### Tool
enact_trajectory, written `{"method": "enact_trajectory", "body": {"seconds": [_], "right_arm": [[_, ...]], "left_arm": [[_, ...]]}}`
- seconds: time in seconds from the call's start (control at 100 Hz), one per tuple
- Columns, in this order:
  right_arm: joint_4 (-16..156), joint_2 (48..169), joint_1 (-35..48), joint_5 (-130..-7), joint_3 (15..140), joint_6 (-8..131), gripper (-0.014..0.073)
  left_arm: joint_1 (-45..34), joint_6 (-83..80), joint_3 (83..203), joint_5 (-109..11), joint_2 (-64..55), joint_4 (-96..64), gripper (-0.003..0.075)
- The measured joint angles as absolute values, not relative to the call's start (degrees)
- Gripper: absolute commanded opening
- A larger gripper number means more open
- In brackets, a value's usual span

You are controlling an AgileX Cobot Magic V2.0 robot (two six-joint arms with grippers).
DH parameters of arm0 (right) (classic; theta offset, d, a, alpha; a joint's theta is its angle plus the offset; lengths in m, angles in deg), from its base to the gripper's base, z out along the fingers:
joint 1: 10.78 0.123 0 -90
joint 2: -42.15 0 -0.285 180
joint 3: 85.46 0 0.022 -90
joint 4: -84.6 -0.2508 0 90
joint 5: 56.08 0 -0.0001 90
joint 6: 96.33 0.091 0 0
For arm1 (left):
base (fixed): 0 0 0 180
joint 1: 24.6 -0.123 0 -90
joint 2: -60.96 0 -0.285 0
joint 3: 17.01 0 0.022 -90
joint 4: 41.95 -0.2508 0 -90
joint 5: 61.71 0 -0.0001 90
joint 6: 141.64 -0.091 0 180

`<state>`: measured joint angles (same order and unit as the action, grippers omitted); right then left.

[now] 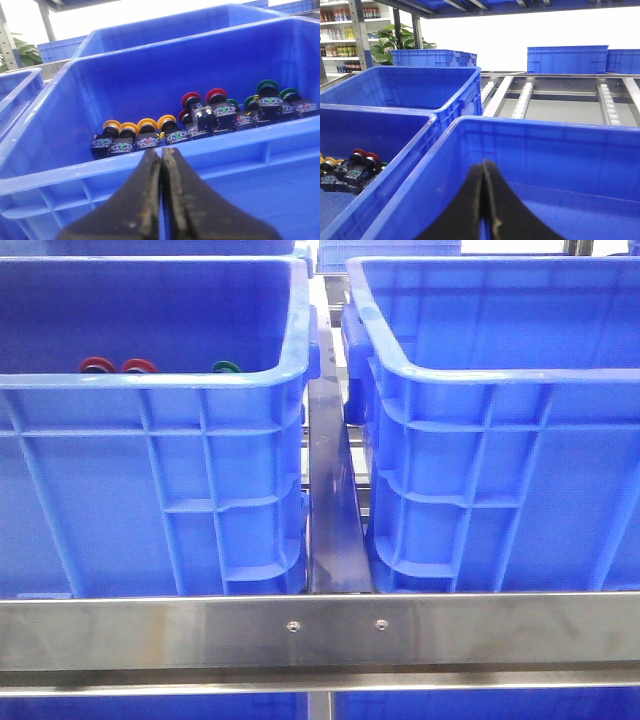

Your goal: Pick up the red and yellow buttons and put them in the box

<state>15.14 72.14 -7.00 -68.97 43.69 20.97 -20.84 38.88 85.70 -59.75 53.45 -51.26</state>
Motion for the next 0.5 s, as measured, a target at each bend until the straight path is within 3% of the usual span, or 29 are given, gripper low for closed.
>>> {"method": "enact_trajectory", "body": {"seconds": [0.5], "right_arm": [[15.93, 72.14, -7.00, -67.65, 43.69, 22.75, -0.0068]], "left_arm": [[-20.96, 38.88, 85.70, -59.88, 53.45, -51.26, -0.0019]]}}
